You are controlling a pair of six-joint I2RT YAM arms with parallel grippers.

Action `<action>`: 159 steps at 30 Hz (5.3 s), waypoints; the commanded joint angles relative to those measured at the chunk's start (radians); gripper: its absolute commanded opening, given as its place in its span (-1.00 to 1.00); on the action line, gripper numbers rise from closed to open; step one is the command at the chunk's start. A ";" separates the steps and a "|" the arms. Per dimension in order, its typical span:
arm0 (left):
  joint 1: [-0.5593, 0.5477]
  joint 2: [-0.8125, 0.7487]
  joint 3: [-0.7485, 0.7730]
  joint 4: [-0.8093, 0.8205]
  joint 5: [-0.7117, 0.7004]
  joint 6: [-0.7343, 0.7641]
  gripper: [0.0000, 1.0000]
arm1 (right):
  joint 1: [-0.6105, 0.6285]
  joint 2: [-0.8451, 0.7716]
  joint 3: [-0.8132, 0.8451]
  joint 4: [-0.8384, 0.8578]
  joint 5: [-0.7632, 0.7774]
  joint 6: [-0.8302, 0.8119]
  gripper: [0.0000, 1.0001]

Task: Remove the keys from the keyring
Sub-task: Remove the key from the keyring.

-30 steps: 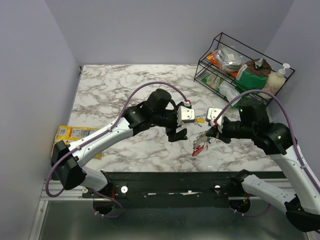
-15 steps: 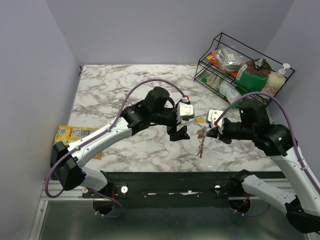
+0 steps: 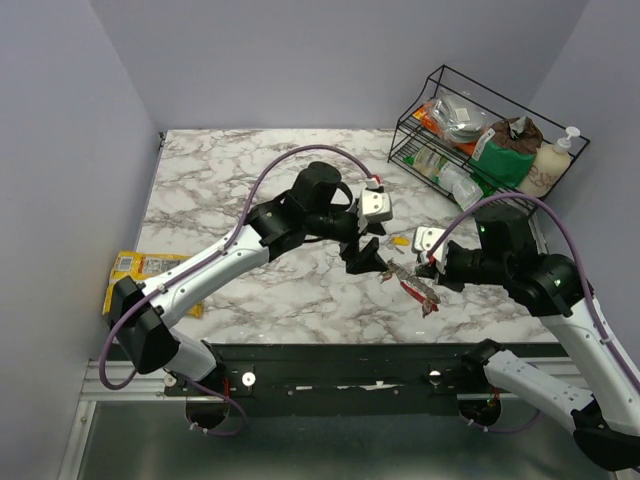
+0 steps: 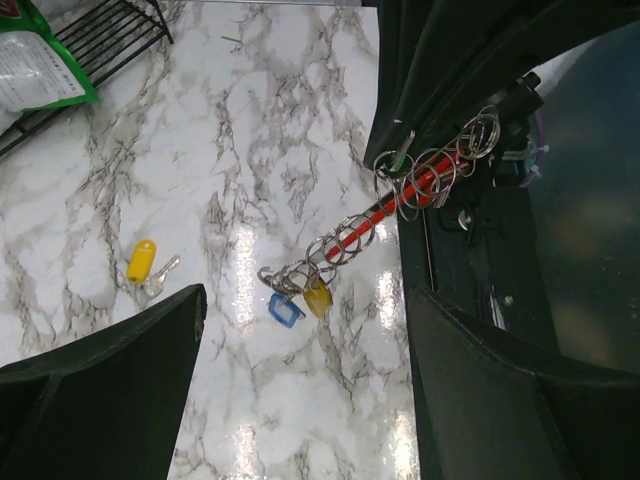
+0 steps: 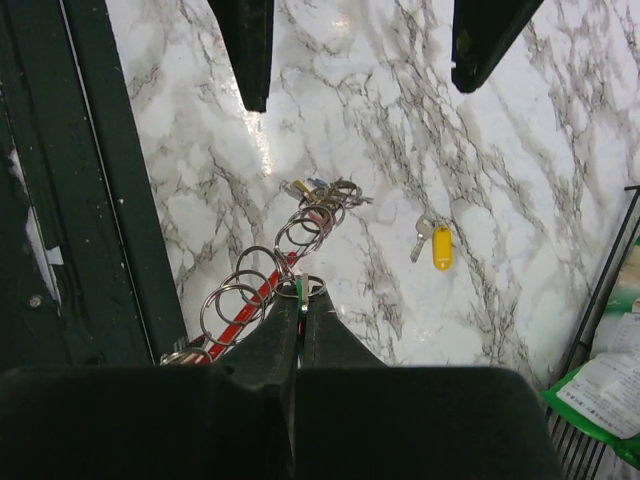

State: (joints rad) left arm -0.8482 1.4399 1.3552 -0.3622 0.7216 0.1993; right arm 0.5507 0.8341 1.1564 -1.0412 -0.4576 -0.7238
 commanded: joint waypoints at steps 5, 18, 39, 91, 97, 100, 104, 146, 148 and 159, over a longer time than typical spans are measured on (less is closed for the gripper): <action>0.000 0.099 0.062 0.097 0.035 -0.149 0.81 | 0.002 -0.016 0.025 0.032 -0.010 -0.003 -0.99; -0.025 0.145 0.073 0.166 0.196 -0.250 0.32 | 0.002 -0.030 -0.015 0.093 0.023 0.021 -0.99; -0.072 0.154 0.061 0.164 0.211 -0.233 0.13 | -0.020 -0.027 0.014 0.107 -0.024 0.075 -0.99; -0.075 0.028 0.021 0.075 0.282 -0.100 -1.00 | -0.104 -0.098 -0.023 0.061 -0.189 0.066 -0.99; -0.114 0.043 0.054 -0.013 0.245 -0.009 -1.00 | -0.104 -0.032 0.046 -0.022 -0.349 0.008 -0.99; -0.140 0.048 0.081 -0.076 0.199 0.061 -1.00 | -0.104 -0.029 0.046 -0.040 -0.371 -0.020 -0.99; -0.152 0.040 0.117 -0.139 0.138 0.129 -1.00 | -0.104 -0.056 0.016 -0.042 -0.348 -0.039 -0.99; -0.328 0.122 0.211 -0.216 -0.317 0.238 -1.00 | -0.103 -0.084 -0.050 -0.006 -0.268 -0.107 -0.99; -0.328 0.135 0.225 -0.221 -0.297 0.224 -1.00 | -0.103 -0.084 -0.052 -0.006 -0.262 -0.118 -0.98; -0.328 0.185 0.257 -0.234 -0.248 0.196 -1.00 | -0.087 -0.078 -0.054 0.003 -0.179 -0.155 -0.96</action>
State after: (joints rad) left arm -1.1606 1.5467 1.5780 -0.6407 0.4938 0.4923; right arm 0.4297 0.7322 1.0912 -1.0504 -0.7101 -0.7971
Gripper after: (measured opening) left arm 0.007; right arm 0.034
